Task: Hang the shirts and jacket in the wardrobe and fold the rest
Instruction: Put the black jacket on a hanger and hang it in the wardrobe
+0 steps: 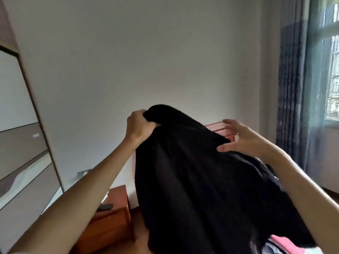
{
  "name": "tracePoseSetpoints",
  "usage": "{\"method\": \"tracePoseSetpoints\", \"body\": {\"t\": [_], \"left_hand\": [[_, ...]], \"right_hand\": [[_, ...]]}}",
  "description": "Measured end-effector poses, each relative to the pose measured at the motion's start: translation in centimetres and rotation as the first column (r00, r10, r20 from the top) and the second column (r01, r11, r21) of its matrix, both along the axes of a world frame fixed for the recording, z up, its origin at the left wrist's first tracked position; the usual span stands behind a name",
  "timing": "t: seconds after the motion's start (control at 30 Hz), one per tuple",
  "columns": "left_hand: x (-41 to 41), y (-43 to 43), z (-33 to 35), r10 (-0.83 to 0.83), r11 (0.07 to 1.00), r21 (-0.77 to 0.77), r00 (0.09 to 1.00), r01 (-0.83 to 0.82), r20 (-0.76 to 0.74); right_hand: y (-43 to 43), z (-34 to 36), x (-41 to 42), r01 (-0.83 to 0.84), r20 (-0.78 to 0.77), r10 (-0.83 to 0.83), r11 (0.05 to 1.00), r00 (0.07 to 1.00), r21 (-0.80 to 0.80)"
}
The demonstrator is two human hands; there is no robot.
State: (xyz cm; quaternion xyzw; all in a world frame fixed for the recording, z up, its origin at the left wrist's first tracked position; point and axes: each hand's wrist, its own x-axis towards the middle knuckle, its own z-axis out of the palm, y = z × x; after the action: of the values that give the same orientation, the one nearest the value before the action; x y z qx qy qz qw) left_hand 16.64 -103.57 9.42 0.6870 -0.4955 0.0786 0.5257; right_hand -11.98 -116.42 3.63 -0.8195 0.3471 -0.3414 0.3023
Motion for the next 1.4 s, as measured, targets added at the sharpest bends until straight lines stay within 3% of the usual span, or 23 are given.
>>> {"method": "tracePoseSetpoints", "body": {"t": [0.03,0.1,0.2,0.3,0.4,0.47,0.57,0.67,0.73,0.77,0.87,1.0,1.1,1.17,1.27,1.4], "left_hand": [[-0.1,0.9,0.5,-0.01,1.0,-0.001,0.996,0.01,0.084],[-0.3,2.7,1.2,-0.038,0.999,0.004,0.97,0.038,0.239],[1.3,6.4,2.0,-0.071,0.996,0.067,0.944,0.051,0.323],[5.8,10.8,2.8,-0.08,0.982,0.188,0.958,0.028,0.277],[10.5,15.3,1.5,-0.141,0.954,0.28,0.984,0.107,0.105],[13.2,18.2,-1.3,-0.054,0.982,0.181,0.998,0.046,0.039],[16.2,22.7,-6.5,0.239,0.96,-0.171,0.967,-0.22,0.094],[18.7,28.0,-11.3,0.565,0.81,-0.387,0.763,-0.44,0.315],[20.2,31.4,-14.1,0.626,0.779,-0.334,0.632,-0.531,0.457],[21.0,33.0,-15.4,0.621,0.776,-0.267,0.619,-0.571,0.48],[22.6,37.1,-17.7,0.602,0.787,-0.083,0.734,-0.611,0.313],[22.7,40.8,-19.3,0.385,0.91,0.071,0.895,-0.409,0.225],[23.1,41.0,-20.1,0.407,0.905,0.079,0.904,-0.419,0.13],[23.5,40.8,-20.5,0.56,0.809,0.127,0.818,-0.575,0.133],[25.4,41.2,-21.1,0.679,0.684,0.182,0.708,-0.706,0.194],[29.3,44.1,-18.7,0.793,0.585,0.078,0.589,-0.807,0.157]], "right_hand": [[1.7,0.1,2.8,-0.145,0.026,0.144,0.989,0.989,0.034],[5.3,1.1,8.9,-0.281,0.124,0.276,0.959,0.953,0.028],[9.3,2.1,16.4,-0.279,0.275,0.293,0.956,0.916,-0.091],[12.5,1.9,21.2,-0.3,0.386,0.295,0.953,0.874,-0.049],[16.1,1.4,25.5,-0.359,0.521,0.262,0.929,0.812,0.092],[18.8,1.2,28.9,-0.382,0.554,0.237,0.91,0.798,0.16],[22.6,1.1,34.2,-0.435,0.594,0.226,0.87,0.772,0.233],[27.0,1.4,39.0,-0.558,0.628,0.296,0.784,0.72,0.27],[30.2,1.8,41.4,-0.641,0.652,0.35,0.716,0.673,0.277],[31.8,2.0,42.3,-0.68,0.665,0.377,0.679,0.645,0.276],[35.3,2.3,44.9,-0.778,0.697,0.441,0.567,0.565,0.272],[37.7,2.7,47.1,-0.871,0.747,0.478,0.403,0.463,0.282],[38.7,3.3,48.1,-0.92,0.766,0.514,0.28,0.386,0.275],[39.0,3.7,48.6,-0.939,0.763,0.548,0.22,0.344,0.265],[37.4,4.2,49.5,-0.937,0.756,0.555,0.243,0.347,0.252],[31.6,3.7,50.8,-0.85,0.735,0.468,0.444,0.49,0.283]]}}
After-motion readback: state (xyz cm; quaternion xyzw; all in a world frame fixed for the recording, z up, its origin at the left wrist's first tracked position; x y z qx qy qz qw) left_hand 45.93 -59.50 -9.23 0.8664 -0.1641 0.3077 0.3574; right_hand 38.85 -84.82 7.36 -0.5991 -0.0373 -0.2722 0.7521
